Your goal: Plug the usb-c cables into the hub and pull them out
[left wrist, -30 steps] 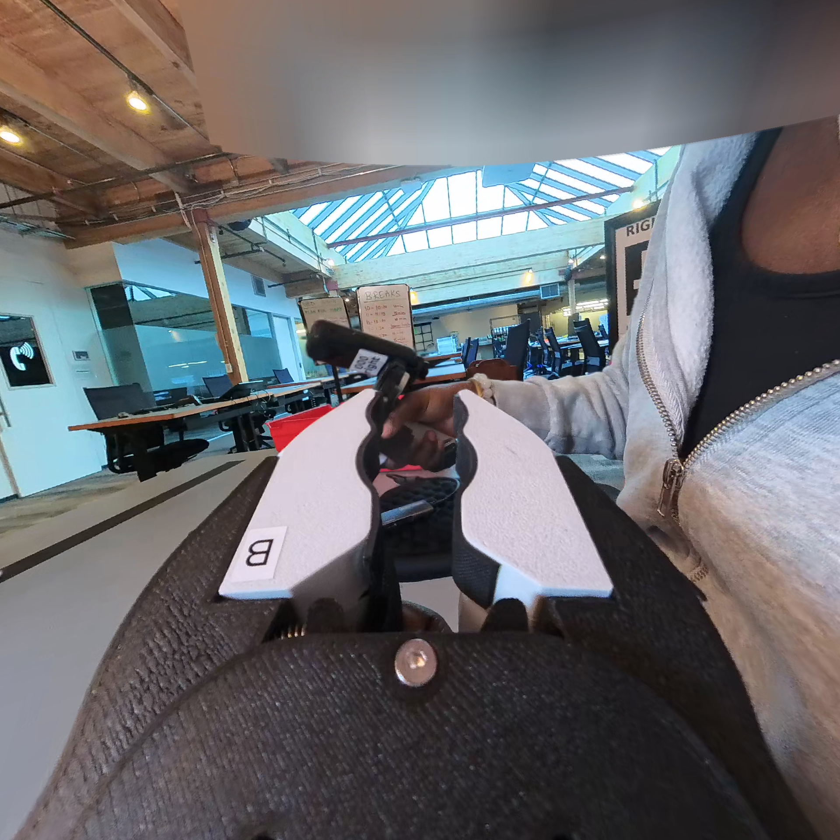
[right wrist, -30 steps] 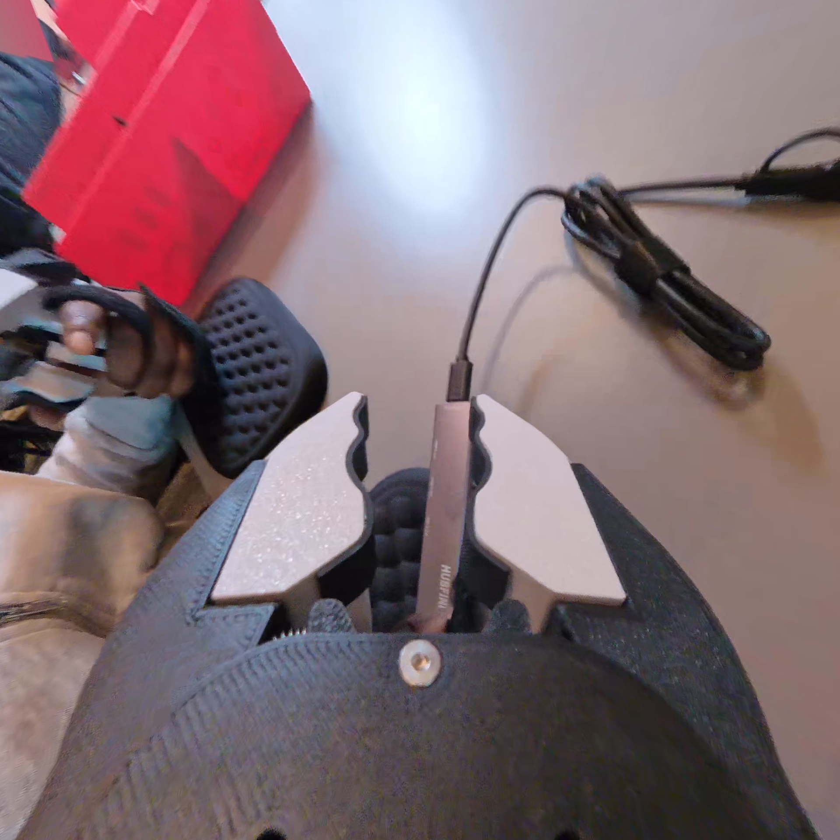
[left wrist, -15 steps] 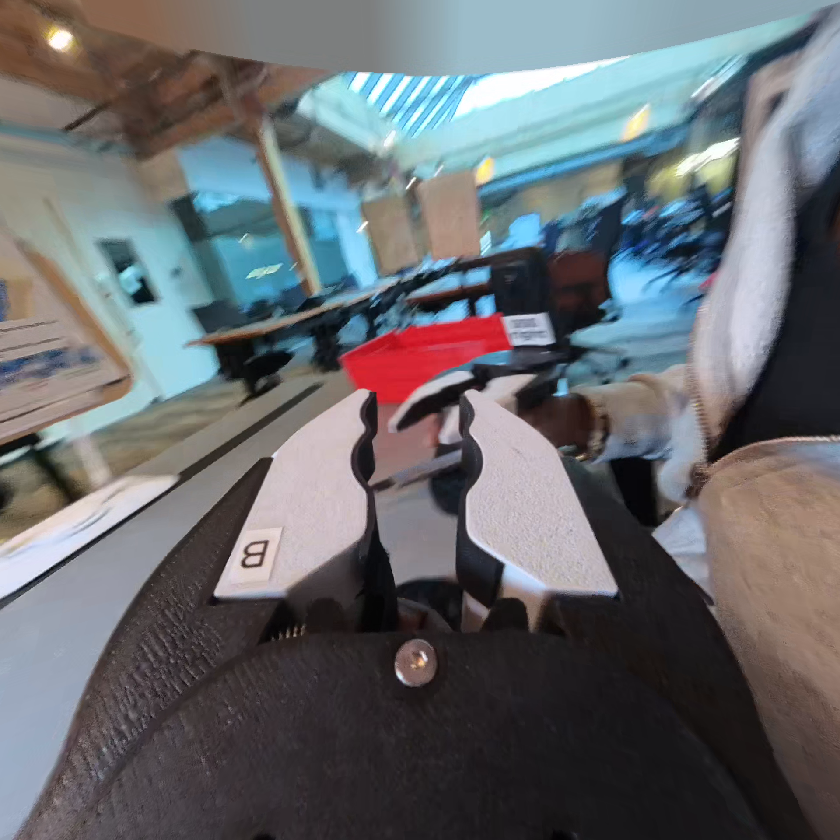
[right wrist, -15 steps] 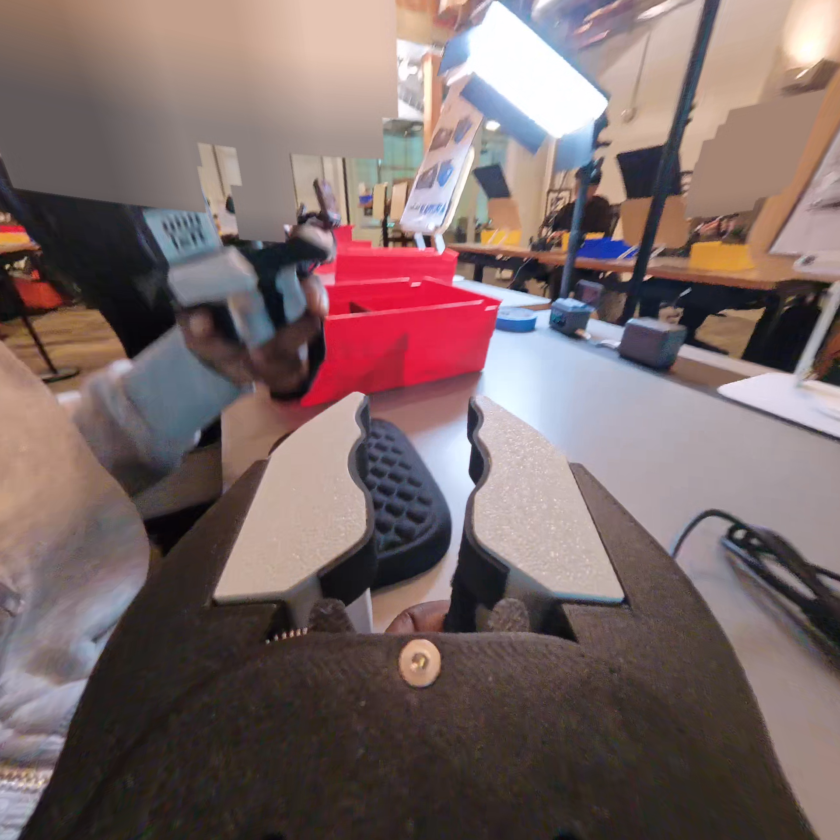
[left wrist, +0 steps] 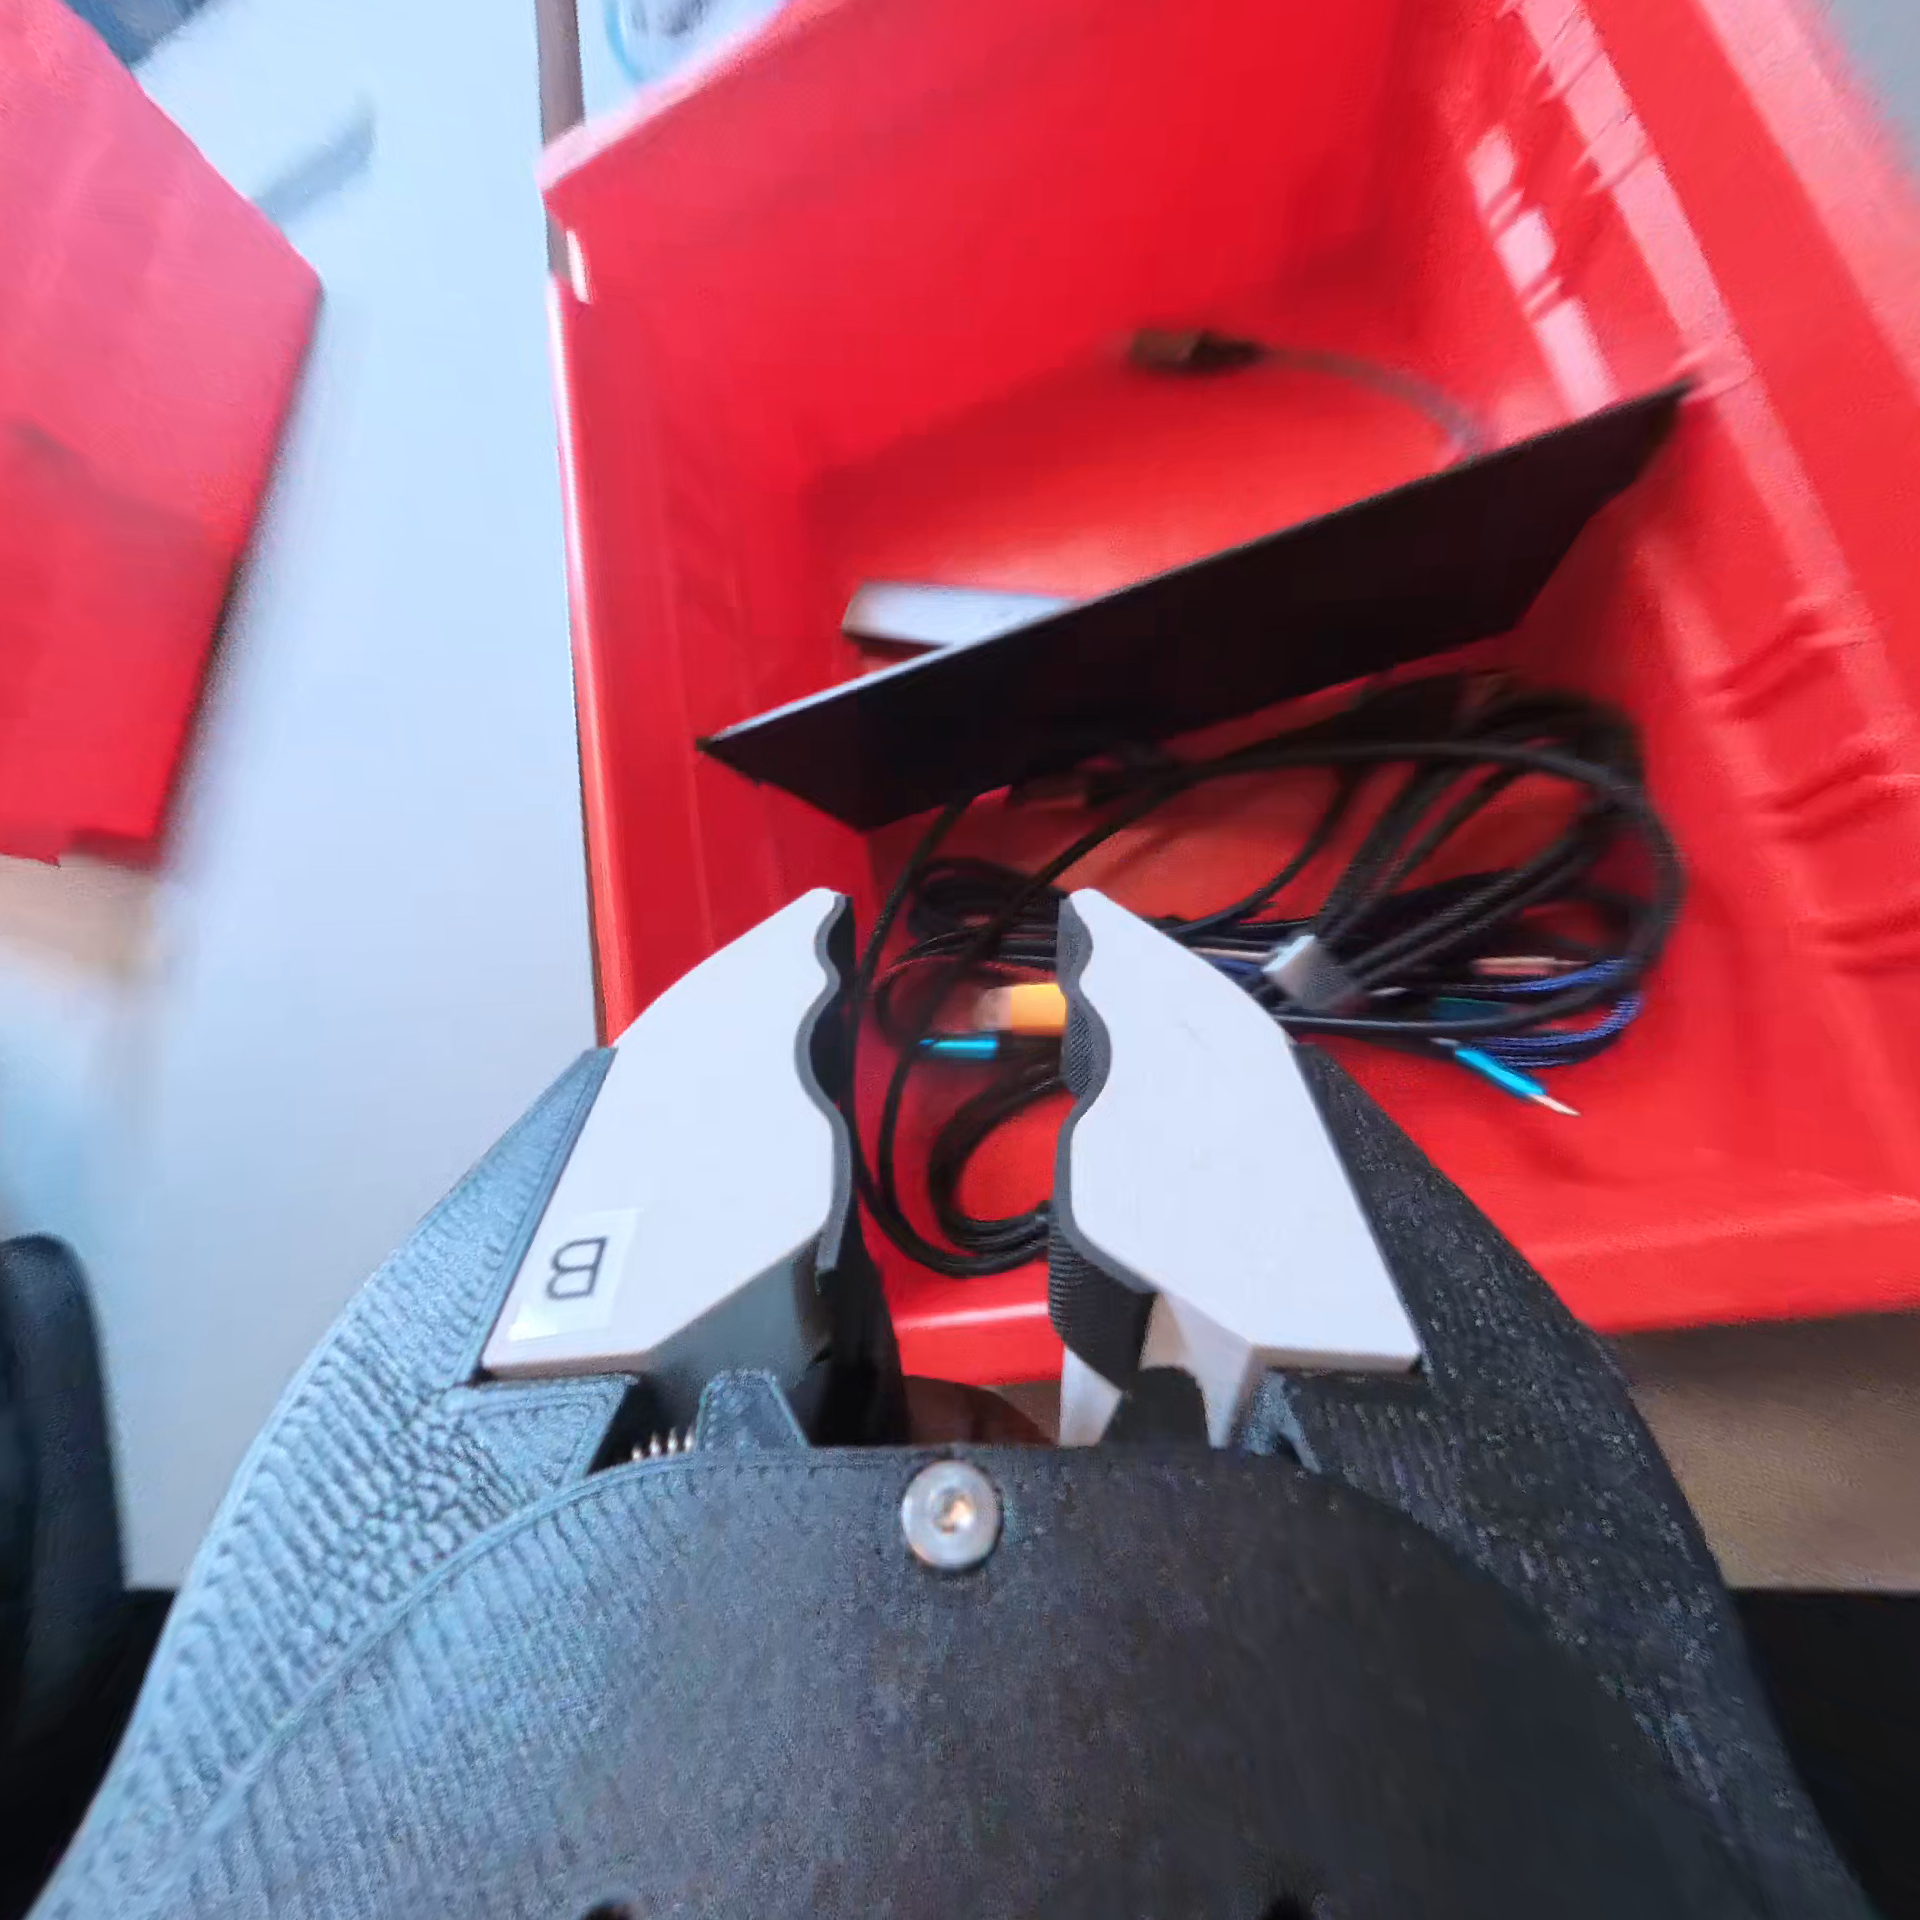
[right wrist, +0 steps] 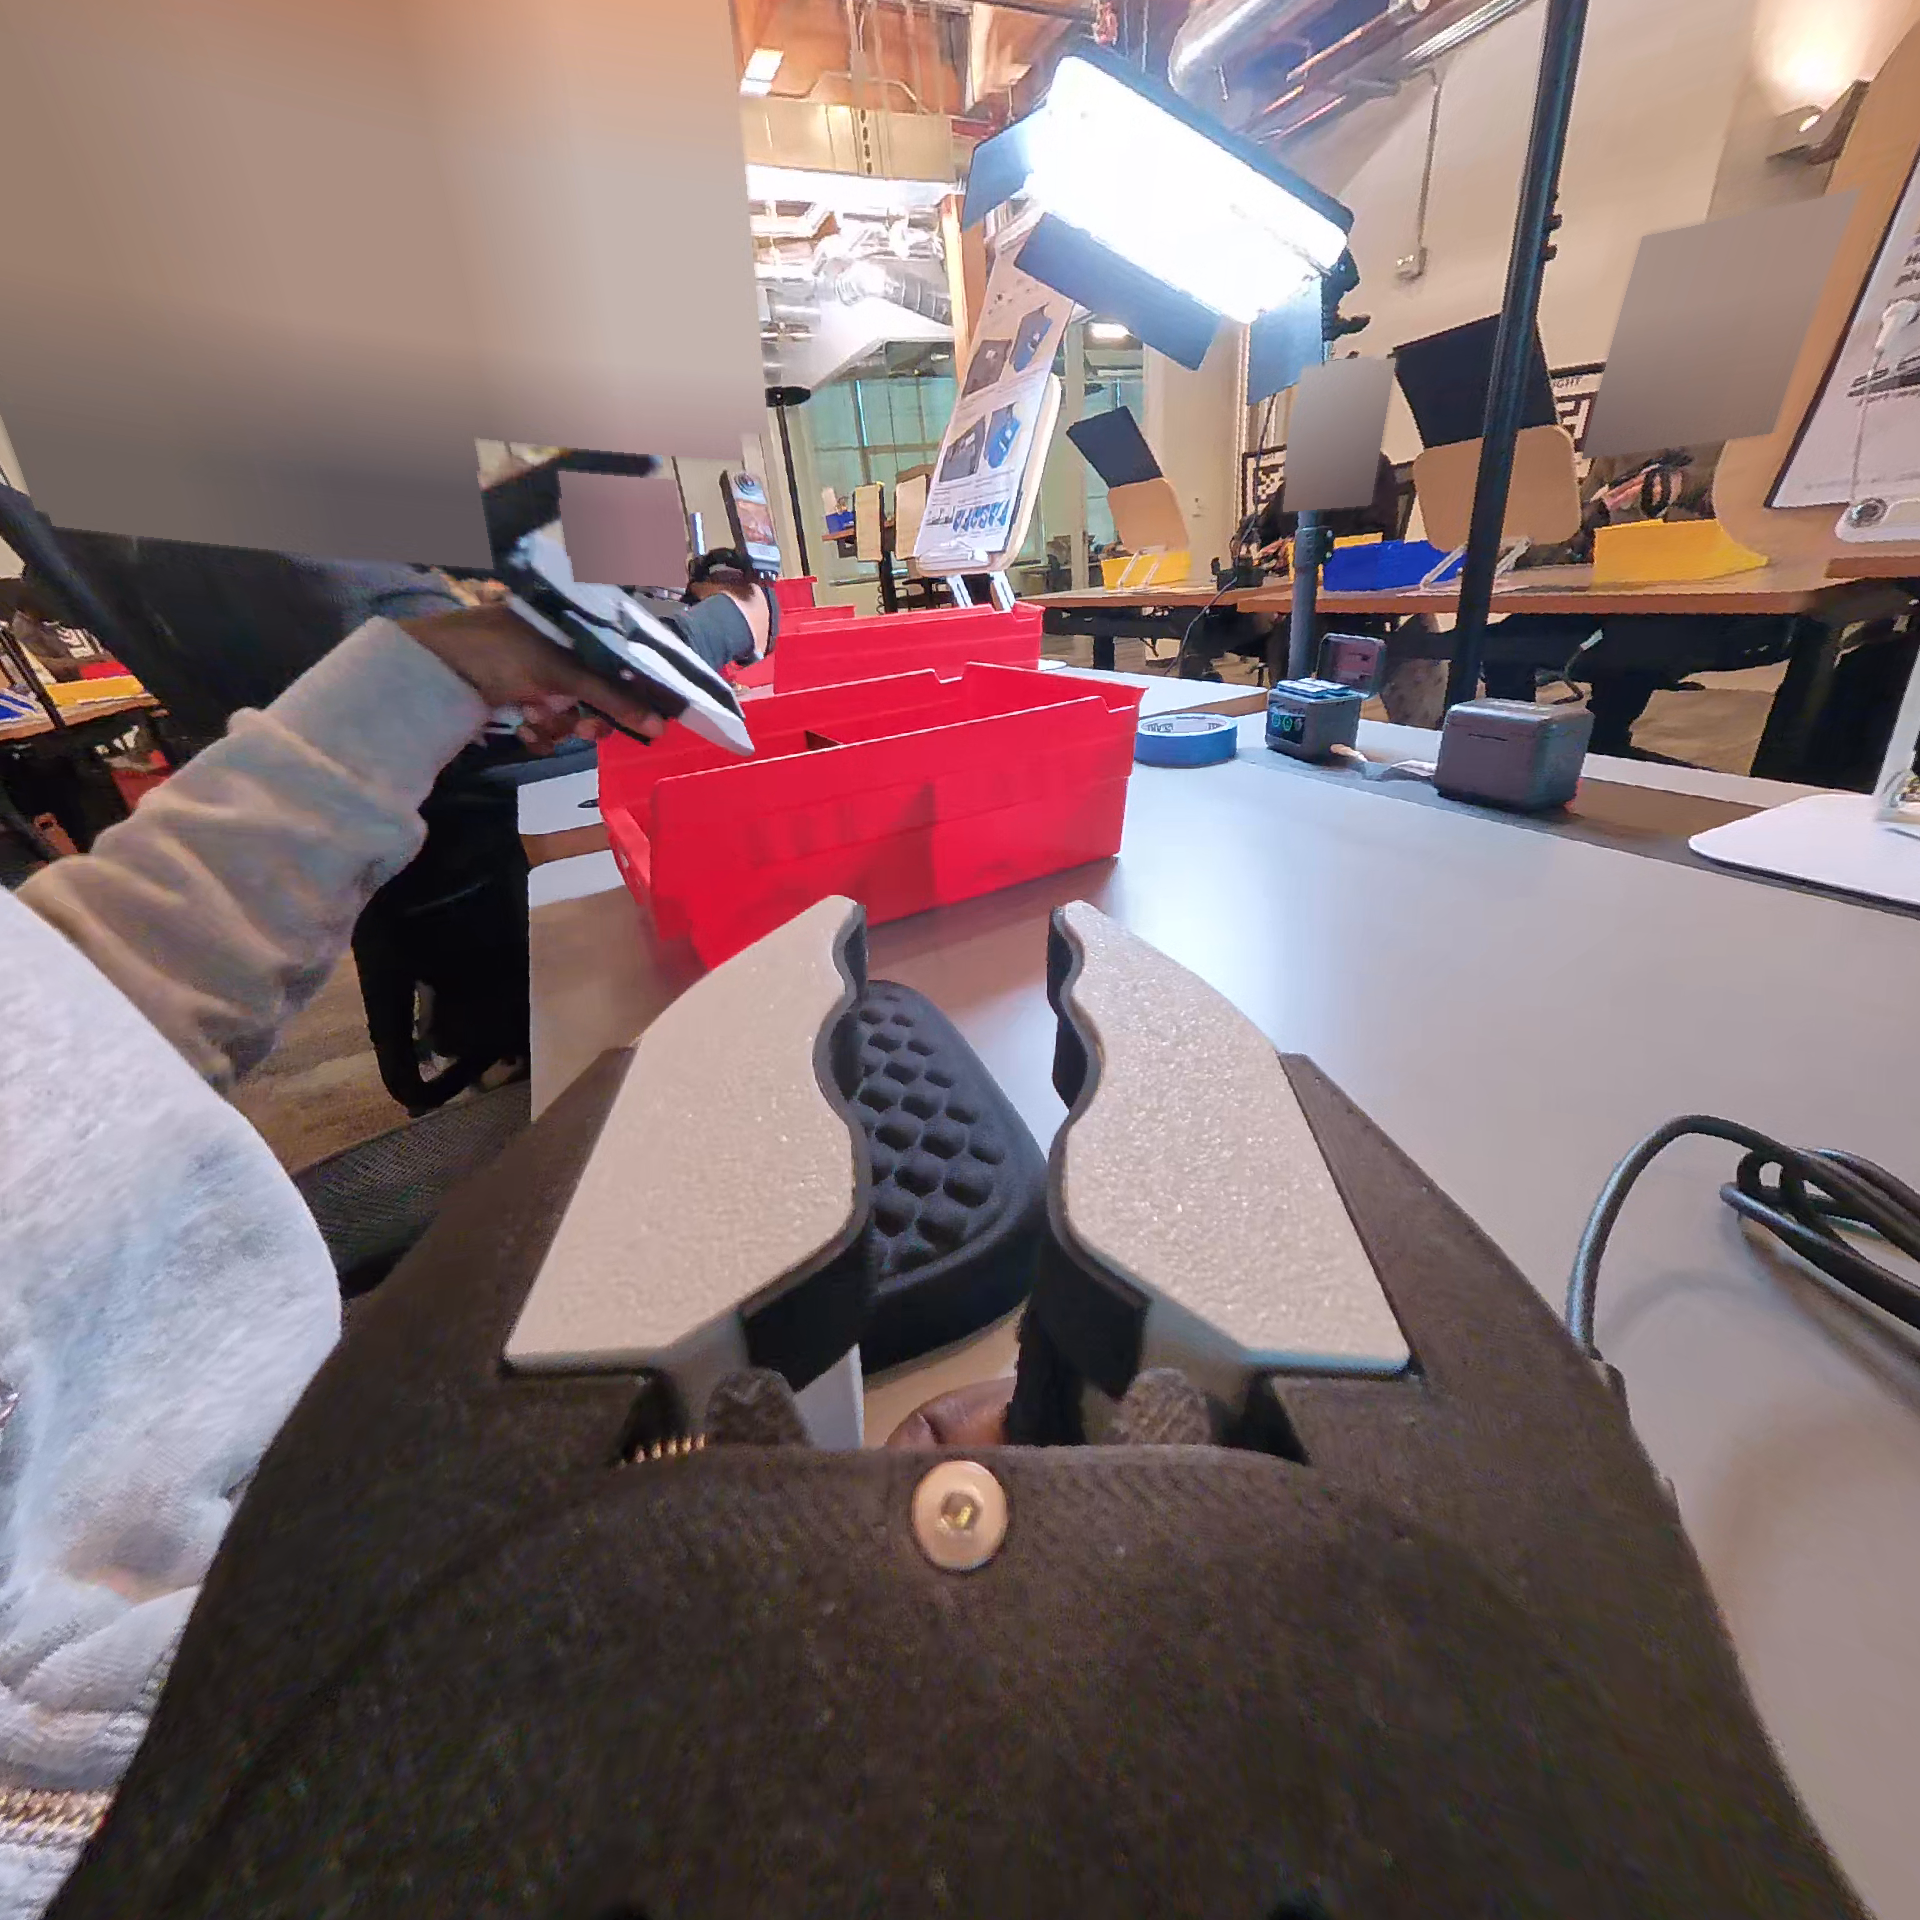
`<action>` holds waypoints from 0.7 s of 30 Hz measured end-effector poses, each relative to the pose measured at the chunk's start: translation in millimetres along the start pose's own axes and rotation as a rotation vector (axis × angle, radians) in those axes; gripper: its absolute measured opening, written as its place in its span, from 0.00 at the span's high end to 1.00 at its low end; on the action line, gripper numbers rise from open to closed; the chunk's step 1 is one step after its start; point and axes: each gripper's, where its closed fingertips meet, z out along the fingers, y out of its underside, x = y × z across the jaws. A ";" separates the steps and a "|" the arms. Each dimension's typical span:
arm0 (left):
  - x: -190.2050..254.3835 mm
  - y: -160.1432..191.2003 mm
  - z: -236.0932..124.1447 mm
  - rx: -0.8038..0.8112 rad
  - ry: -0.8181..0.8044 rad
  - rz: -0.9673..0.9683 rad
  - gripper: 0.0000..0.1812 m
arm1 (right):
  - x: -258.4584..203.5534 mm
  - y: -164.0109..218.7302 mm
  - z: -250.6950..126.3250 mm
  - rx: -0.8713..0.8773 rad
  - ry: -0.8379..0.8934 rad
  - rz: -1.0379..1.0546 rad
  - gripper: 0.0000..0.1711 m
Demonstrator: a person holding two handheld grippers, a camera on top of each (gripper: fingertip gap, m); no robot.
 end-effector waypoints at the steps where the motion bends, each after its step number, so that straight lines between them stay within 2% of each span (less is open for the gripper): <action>1: -4.9 4.5 11.5 -0.063 -0.024 0.026 0.79 | -1.1 0.5 0.4 -0.004 -0.004 -0.006 0.81; 4: -9.0 9.3 38.0 -0.160 -0.058 0.132 0.81 | -1.5 0.1 0.0 0.000 -0.007 -0.008 0.81; 8: -10.1 25.1 61.5 -0.266 -0.045 0.168 0.82 | 0.8 -1.3 -1.2 0.013 -0.007 0.015 0.82; 11: -16.9 32.9 66.8 -0.294 -0.086 0.197 0.94 | 3.3 -2.0 -1.8 0.021 -0.002 0.036 0.82; 14: -21.8 16.3 45.9 -0.216 -0.137 0.200 0.96 | 5.9 -2.9 -2.7 0.031 0.003 0.060 0.83; 21: -42.6 -53.9 -43.4 0.087 -0.263 0.159 0.98 | 11.2 -5.8 -5.3 0.061 0.018 0.104 0.83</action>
